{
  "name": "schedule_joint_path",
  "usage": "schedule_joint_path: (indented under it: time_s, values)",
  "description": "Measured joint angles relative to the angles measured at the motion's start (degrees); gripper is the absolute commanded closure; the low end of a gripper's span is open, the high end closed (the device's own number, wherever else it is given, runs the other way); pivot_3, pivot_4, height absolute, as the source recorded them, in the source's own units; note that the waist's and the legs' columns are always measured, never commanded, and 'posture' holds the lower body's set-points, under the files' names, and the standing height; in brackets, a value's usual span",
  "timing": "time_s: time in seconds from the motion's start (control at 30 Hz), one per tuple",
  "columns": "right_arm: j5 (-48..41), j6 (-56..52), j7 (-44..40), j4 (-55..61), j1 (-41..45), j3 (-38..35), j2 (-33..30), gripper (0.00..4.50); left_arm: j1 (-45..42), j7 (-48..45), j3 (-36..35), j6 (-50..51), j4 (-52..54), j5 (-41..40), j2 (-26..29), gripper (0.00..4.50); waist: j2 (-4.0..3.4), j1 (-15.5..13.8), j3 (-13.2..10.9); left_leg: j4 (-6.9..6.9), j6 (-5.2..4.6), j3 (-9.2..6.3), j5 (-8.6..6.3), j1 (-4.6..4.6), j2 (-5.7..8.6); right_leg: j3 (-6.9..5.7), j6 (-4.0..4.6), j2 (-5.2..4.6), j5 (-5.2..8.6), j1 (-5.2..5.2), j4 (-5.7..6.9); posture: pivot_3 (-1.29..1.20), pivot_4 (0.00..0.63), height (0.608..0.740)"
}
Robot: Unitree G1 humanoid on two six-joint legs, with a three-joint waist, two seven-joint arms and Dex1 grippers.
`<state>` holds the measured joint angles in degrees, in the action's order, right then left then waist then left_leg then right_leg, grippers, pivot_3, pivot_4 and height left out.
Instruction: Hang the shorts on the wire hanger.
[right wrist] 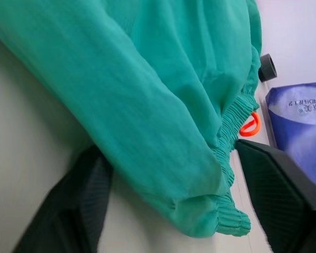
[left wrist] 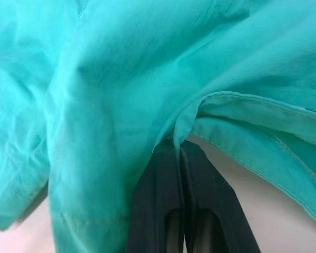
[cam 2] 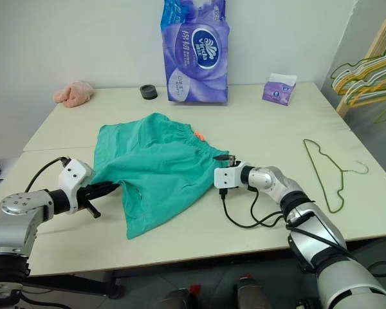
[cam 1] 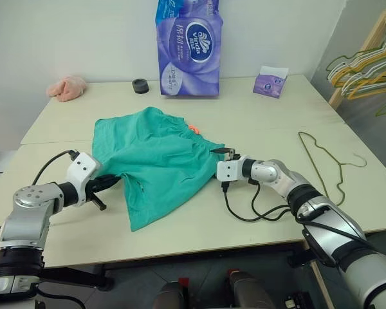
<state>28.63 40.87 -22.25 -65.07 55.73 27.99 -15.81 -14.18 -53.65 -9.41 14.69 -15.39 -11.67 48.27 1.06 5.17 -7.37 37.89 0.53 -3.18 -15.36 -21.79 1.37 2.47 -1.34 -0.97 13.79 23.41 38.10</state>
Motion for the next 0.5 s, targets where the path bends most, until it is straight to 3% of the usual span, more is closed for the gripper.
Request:
schedule_joint_path:
  time_s: [0.23, 0.37, 0.5]
  values:
    - [-0.1, 2.0, 4.4, -1.5, 3.0, -1.0, 0.2, 4.34, -0.1, 0.5, 0.1, -0.2, 0.2, 0.0, -1.8, 4.50, 0.00, 0.0, 0.0, 0.00, 0.01, -0.01, 0.00, 0.00, 0.01, 0.00, 0.00, -0.01, 0.00, 0.01, 0.02, -0.08, 0.091, 0.740]
    - [-0.1, 2.6, 6.0, -1.5, 3.6, -1.2, 0.1, 4.47, -0.1, 0.7, 0.7, -0.1, 1.3, -0.7, -4.2, 4.50, 0.00, 0.2, 0.0, 0.01, 0.01, -0.04, 0.00, -0.02, 0.01, 0.04, 0.00, -0.01, 0.00, 0.01, 0.02, -0.09, 0.094, 0.740]
    - [-0.1, 2.5, 6.4, -1.5, 3.6, -1.2, 0.1, 4.50, -0.2, 0.4, 0.0, 4.2, 4.3, -4.5, -4.8, 3.58, 0.00, 0.6, 0.0, 0.00, 0.01, -0.07, 0.00, -0.03, 0.00, 0.05, 0.00, -0.01, 0.00, 0.01, 0.03, -0.09, 0.096, 0.740]
